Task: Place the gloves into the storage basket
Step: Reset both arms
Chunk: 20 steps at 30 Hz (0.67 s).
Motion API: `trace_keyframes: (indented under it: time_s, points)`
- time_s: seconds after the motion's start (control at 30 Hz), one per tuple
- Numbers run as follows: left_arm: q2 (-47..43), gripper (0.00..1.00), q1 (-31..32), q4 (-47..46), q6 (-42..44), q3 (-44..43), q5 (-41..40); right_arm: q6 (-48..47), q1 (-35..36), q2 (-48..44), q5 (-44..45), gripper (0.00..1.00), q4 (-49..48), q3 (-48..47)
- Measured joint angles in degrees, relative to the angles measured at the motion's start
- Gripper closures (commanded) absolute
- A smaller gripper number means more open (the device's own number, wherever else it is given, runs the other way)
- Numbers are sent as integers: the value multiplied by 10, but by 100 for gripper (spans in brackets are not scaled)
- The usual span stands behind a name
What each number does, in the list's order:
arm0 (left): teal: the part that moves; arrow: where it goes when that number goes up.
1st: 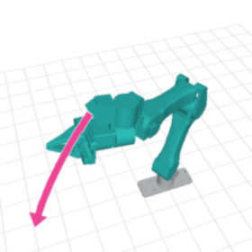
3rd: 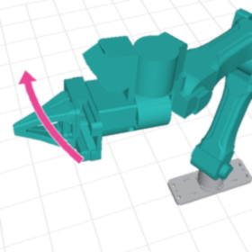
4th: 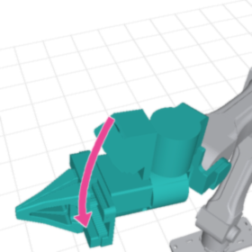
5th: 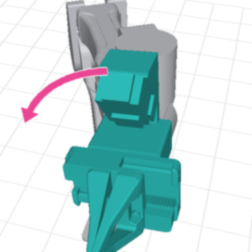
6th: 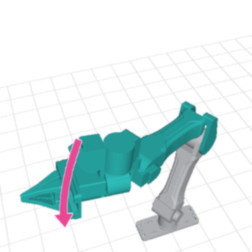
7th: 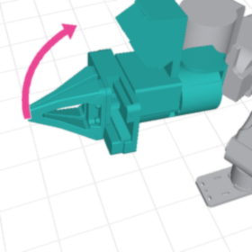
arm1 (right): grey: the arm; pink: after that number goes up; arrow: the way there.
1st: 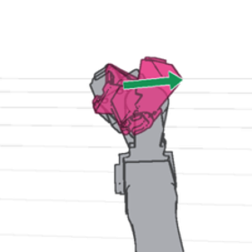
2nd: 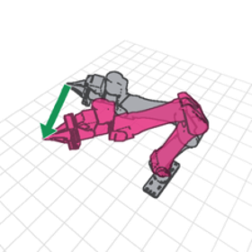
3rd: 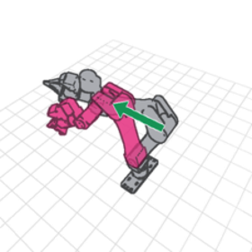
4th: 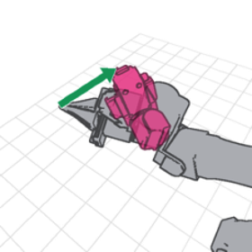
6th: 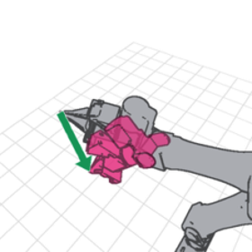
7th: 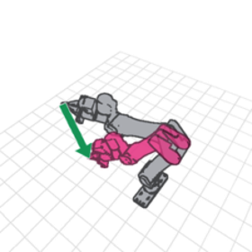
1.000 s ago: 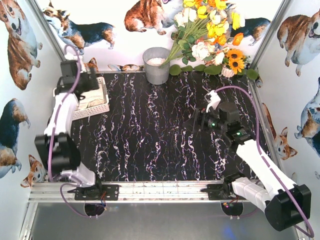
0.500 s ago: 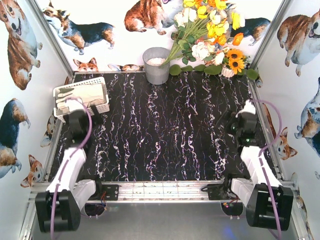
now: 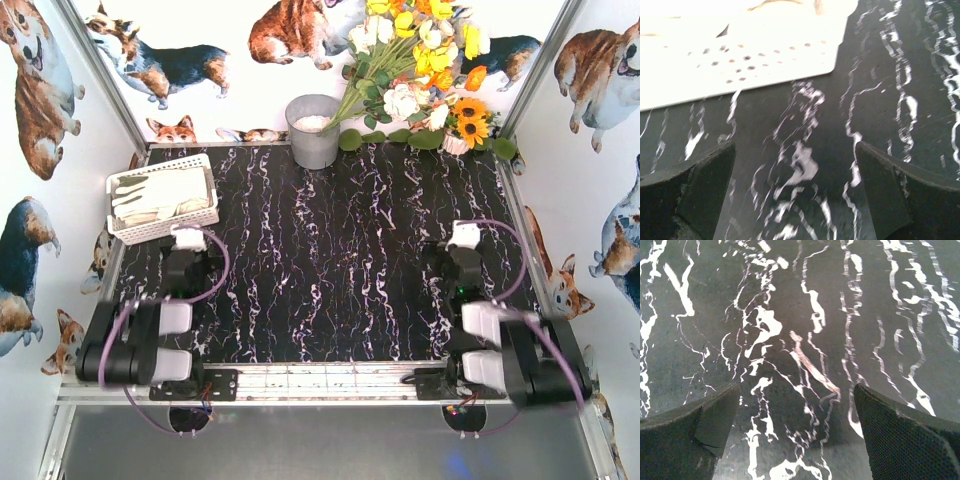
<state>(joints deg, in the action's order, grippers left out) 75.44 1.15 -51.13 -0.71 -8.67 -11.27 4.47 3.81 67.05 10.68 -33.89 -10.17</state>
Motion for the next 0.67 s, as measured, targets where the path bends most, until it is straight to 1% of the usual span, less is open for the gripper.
trace_keyframes:
  time_s: [0.1,0.13,0.17,0.2,0.3,0.4,0.67]
  points:
    - [81,0,12,-62,30,-40,17,-31,1,125,-30,0,-94,-21]
    - [108,0,13,-75,31,-56,15,-35,0,154,-38,0,-93,-33]
    - [126,0,11,-68,31,-72,12,-34,-2,166,-50,0,-70,-47]
    - [135,0,9,-70,30,-81,7,-35,-8,167,-59,0,-61,-59]
    - [139,0,7,-83,25,-85,-23,-36,-23,167,-68,0,-103,-70]
    - [139,0,8,-92,22,-85,-42,-36,-25,163,-71,0,-97,-72]
    - [139,0,8,-97,22,-85,-45,-38,-24,169,-82,0,-100,-73]
